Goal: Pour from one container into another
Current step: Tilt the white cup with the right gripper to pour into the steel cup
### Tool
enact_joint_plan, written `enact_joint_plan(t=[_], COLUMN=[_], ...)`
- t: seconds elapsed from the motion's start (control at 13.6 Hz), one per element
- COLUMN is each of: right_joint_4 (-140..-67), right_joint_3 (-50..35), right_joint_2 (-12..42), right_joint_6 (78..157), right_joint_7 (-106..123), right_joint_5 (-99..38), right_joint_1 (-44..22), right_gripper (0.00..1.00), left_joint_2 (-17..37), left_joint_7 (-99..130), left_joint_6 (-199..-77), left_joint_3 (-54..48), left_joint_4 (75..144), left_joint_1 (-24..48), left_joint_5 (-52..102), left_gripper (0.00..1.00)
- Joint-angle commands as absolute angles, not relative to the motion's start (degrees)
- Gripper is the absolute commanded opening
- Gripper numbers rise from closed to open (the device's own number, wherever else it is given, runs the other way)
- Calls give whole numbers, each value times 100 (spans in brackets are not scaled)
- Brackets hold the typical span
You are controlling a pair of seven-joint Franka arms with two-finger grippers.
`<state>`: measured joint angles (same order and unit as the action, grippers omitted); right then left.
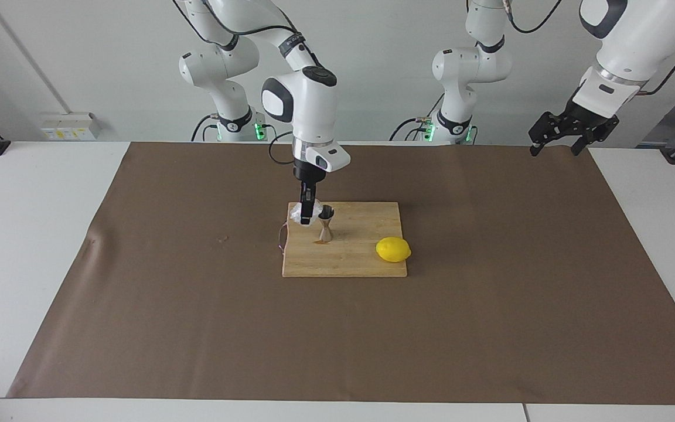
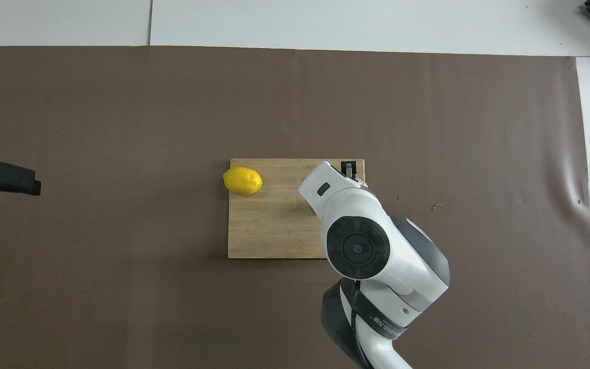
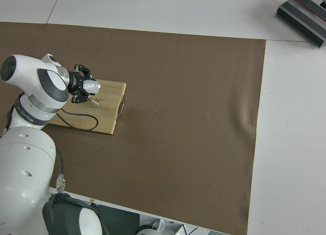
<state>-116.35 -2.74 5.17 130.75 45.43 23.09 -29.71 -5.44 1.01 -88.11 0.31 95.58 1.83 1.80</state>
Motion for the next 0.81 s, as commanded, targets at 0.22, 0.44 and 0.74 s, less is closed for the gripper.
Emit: enact_joint_plan(t=[0.22, 0.44, 0.74], right_joint_4=[-11654, -11663, -11663], right_joint_3=[-299, -299, -299], right_joint_2=[536, 536, 554], right_joint_6=[12903, 12762, 12700], right_joint_7=[4386, 4359, 4351], right_joint_5=[2820, 3084, 3339], right_joint_1=[-3066, -3190, -3225], right_gripper=[0, 0, 0], left_joint_2=[-633, -633, -633], left_joint_7=[88, 88, 88], left_joint_6=[-8745, -8745, -8736], left_joint_3=[-9, -9, -9], left_joint_4=[9598, 9598, 9598], left_joint_1=[141, 141, 141], left_joint_5=[88, 88, 88], left_gripper=[100, 100, 100])
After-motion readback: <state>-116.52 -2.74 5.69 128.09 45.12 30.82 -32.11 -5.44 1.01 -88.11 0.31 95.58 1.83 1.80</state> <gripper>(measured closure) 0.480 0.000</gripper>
